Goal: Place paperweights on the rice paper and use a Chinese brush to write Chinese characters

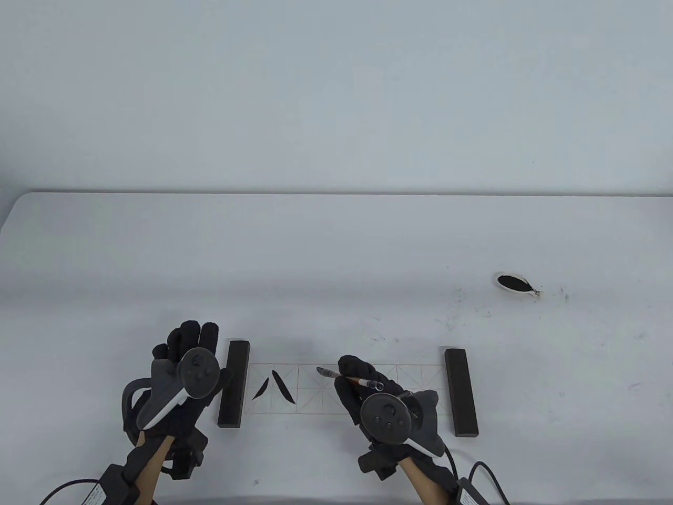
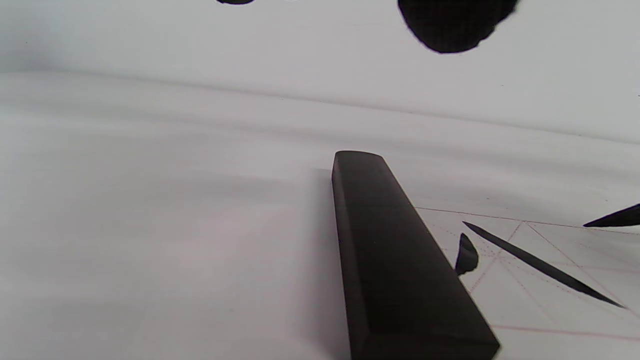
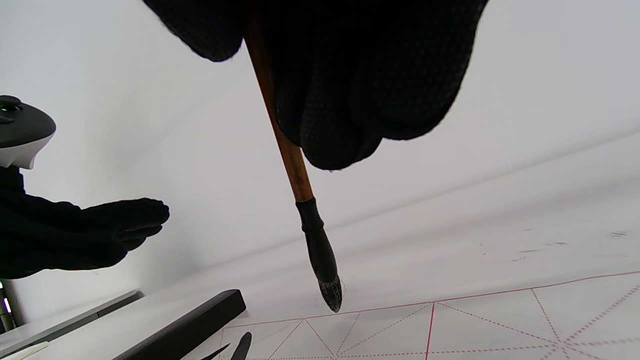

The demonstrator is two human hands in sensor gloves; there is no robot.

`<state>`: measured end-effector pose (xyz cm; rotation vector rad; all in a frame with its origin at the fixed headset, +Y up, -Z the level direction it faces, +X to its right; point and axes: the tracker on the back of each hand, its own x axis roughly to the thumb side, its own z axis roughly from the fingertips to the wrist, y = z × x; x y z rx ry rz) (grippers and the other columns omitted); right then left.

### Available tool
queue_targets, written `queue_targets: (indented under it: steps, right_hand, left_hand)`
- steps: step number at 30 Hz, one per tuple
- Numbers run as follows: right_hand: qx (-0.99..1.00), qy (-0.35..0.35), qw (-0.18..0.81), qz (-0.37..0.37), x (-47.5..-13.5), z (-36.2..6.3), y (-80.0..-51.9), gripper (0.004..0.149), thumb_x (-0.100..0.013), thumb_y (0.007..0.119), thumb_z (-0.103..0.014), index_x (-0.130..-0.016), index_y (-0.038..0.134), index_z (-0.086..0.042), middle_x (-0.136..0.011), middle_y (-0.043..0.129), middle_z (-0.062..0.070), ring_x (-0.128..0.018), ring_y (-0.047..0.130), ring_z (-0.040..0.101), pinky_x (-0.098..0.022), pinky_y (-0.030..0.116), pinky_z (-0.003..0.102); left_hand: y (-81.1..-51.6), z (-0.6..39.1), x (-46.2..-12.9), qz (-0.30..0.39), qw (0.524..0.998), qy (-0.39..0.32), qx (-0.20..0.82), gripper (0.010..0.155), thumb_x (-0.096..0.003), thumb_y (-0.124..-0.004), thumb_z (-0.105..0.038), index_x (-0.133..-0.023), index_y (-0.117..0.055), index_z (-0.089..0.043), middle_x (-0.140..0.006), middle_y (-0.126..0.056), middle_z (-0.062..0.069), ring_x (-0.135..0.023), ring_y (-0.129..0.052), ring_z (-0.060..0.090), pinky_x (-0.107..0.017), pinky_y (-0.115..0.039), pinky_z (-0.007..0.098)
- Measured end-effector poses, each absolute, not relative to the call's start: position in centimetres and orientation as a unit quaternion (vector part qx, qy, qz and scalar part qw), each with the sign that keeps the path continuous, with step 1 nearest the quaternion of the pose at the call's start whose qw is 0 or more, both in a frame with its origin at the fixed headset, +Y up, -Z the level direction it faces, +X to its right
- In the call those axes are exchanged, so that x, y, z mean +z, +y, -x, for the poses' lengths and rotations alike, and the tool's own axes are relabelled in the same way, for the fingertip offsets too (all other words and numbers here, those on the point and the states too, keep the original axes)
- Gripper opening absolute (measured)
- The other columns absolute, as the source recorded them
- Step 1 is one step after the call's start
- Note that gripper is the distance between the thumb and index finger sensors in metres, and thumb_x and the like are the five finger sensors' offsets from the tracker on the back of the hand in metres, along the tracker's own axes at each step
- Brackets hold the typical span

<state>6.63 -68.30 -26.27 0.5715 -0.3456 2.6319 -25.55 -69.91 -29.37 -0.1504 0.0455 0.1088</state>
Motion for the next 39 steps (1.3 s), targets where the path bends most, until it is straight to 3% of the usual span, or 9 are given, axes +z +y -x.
queue_targets:
  steps: [10, 14, 22, 29, 39]
  right_hand:
    - [0.955, -0.107, 0.188, -0.204, -26.31, -6.53, -68.39, 0.046, -0.061, 0.065, -0.036, -0.095, 0.069, -0.005, -0.080, 0.089, 0.016, -0.061, 0.097, 0.025, -0.043, 0.085, 0.036]
    - [0.945, -0.131, 0.220, -0.204, -26.08, -6.77, -68.06, 0.047, -0.061, 0.065, -0.037, -0.095, 0.068, -0.005, -0.080, 0.089, 0.016, -0.061, 0.097, 0.025, -0.043, 0.085, 0.035]
    - [0.932, -0.086, 0.264, -0.234, -26.33, -6.39, -68.43, 0.047, -0.061, 0.066, -0.038, -0.097, 0.068, -0.007, -0.083, 0.088, 0.015, -0.064, 0.096, 0.025, -0.045, 0.085, 0.036]
    - [0.939, -0.080, 0.243, -0.231, -26.48, -6.37, -68.54, 0.046, -0.061, 0.066, -0.038, -0.096, 0.069, -0.008, -0.082, 0.089, 0.015, -0.064, 0.096, 0.025, -0.045, 0.085, 0.036]
    - [0.951, -0.117, 0.218, -0.186, -26.38, -7.18, -68.06, 0.045, -0.060, 0.067, -0.038, -0.093, 0.072, -0.007, -0.078, 0.092, 0.015, -0.058, 0.098, 0.024, -0.041, 0.086, 0.035]
  left_hand:
    - [-69.86, 25.55, -29.34, 0.077, 0.995, 0.023, 0.056, 0.085, -0.0545, -0.058, -0.056, -0.119, -0.007, -0.033, -0.129, -0.010, 0.009, -0.123, -0.019, 0.039, -0.088, -0.017, 0.054]
    - [-69.86, 25.55, -29.35, 0.077, 0.995, 0.023, 0.056, 0.085, -0.0545, -0.058, -0.056, -0.119, -0.007, -0.033, -0.129, -0.010, 0.010, -0.123, -0.019, 0.039, -0.088, -0.017, 0.054]
    - [-69.86, 25.55, -29.35, 0.077, 0.995, 0.023, 0.056, 0.085, -0.0545, -0.058, -0.056, -0.119, -0.008, -0.033, -0.129, -0.010, 0.009, -0.123, -0.019, 0.039, -0.088, -0.018, 0.054]
    - [-69.82, 25.53, -29.33, 0.080, 0.995, 0.022, 0.055, 0.085, -0.0545, -0.058, -0.056, -0.120, -0.008, -0.033, -0.129, -0.010, 0.009, -0.123, -0.019, 0.039, -0.088, -0.018, 0.054]
    - [-69.76, 25.52, -29.33, 0.079, 0.995, 0.023, 0.056, 0.085, -0.0545, -0.058, -0.056, -0.120, -0.009, -0.033, -0.129, -0.010, 0.009, -0.123, -0.019, 0.039, -0.088, -0.018, 0.054]
